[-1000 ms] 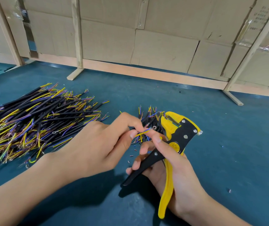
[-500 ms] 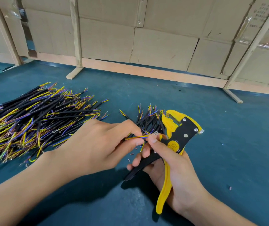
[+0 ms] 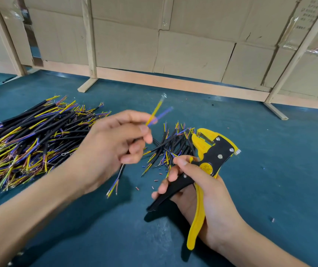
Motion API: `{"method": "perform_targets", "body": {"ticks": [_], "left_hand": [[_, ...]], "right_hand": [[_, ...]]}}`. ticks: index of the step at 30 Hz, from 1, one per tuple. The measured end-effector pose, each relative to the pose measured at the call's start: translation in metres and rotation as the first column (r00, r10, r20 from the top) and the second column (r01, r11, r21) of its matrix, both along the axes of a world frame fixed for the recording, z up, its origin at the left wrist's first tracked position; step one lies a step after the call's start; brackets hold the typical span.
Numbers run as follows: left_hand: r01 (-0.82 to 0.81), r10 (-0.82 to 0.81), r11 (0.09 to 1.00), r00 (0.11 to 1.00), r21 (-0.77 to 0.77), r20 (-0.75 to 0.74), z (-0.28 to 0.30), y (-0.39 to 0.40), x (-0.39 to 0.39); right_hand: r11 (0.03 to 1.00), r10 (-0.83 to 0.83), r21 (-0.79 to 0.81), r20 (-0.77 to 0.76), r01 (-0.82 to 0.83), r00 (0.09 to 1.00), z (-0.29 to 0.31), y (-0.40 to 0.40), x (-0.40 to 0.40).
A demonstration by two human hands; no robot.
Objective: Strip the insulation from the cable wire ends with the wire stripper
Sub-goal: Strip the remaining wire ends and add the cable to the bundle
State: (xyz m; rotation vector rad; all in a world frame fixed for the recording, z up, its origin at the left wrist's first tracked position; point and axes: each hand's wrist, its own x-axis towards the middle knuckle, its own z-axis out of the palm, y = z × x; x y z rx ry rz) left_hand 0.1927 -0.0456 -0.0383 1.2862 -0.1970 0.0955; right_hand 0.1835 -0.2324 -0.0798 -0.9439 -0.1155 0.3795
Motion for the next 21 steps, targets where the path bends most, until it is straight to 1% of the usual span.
{"method": "perform_targets", "body": {"ticks": [1, 3, 5, 8, 12, 16, 21], "left_hand": [[0.035, -0.043, 0.991, 0.997, -0.132, -0.057, 0.003, 0.001, 0.001], [0.092, -0.132, 0.945, 0.985, -0.313, -0.109, 0.006, 0.002, 0.003], [0.123, -0.198, 0.891, 0.971, -0.438, -0.132, 0.005, 0.003, 0.003], [0.120, -0.243, 0.827, 0.957, -0.549, -0.156, 0.001, 0.000, 0.003], [0.103, -0.226, 0.806, 0.964, -0.582, -0.141, -0.005, -0.010, 0.001], [0.069, -0.158, 0.818, 0.982, -0.571, -0.107, -0.009, -0.019, 0.000], [0.053, -0.119, 0.812, 0.990, -0.581, -0.076, -0.014, -0.023, 0.000]], "right_hand": [[1.000, 0.017, -0.001, 0.002, -0.017, 1.000, 0.000, 0.000, 0.000], [0.998, 0.057, -0.020, 0.019, -0.057, 0.998, 0.000, -0.001, 0.000], [0.992, 0.117, -0.049, 0.046, -0.115, 0.992, -0.001, -0.002, 0.000], [0.976, 0.206, -0.098, 0.099, -0.196, 0.974, -0.003, -0.004, 0.001], [0.961, 0.260, -0.134, 0.140, -0.242, 0.955, -0.005, -0.006, 0.002], [0.961, 0.257, -0.135, 0.129, -0.240, 0.958, -0.004, -0.005, 0.003], [0.964, 0.241, -0.144, 0.129, -0.222, 0.962, -0.002, -0.004, 0.003]]}}
